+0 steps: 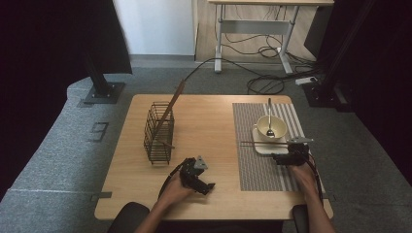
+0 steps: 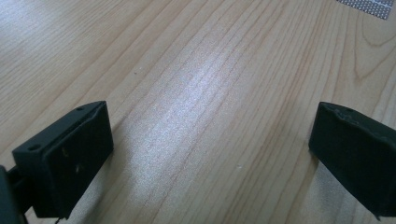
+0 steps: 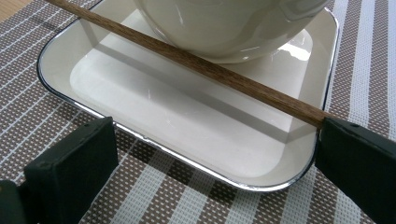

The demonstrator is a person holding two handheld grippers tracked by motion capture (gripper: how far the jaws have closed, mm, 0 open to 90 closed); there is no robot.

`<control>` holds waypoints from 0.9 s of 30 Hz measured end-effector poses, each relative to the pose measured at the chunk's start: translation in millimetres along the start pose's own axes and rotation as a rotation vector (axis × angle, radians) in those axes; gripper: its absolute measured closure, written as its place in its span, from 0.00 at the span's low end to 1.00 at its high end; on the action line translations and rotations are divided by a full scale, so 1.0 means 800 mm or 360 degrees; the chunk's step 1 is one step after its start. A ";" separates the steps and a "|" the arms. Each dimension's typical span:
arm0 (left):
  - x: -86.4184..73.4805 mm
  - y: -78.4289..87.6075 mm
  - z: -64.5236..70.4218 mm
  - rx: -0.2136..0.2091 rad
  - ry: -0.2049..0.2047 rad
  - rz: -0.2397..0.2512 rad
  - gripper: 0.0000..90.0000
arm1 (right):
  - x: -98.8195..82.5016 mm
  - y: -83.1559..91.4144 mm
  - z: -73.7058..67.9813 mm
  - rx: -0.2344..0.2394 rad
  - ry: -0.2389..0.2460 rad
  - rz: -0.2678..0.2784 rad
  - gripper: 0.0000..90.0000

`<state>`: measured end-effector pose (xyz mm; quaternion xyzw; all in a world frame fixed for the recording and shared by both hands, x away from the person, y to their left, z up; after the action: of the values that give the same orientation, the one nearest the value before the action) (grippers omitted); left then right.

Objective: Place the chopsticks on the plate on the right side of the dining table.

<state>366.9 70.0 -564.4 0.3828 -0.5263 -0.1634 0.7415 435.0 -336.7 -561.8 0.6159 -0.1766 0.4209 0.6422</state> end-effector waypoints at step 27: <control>0.000 0.000 0.000 0.0000 0.0000 0.0000 0.00 | -0.001 0.007 0.006 0.0027 0.0005 0.0023 0.00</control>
<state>366.9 70.1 -564.4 0.3828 -0.5262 -0.1635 0.7415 431.5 -341.7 -557.7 0.6194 -0.1765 0.4280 0.6340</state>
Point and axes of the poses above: each handheld gripper's, and its own axes: y roughly backward along the jaws, x roughly out of its top, z roughly to its right, the point moved 1 cm from there along -y, roughly forward along the jaws, and after that the axes turned 11 degrees about -x, right-handed, at the moved point
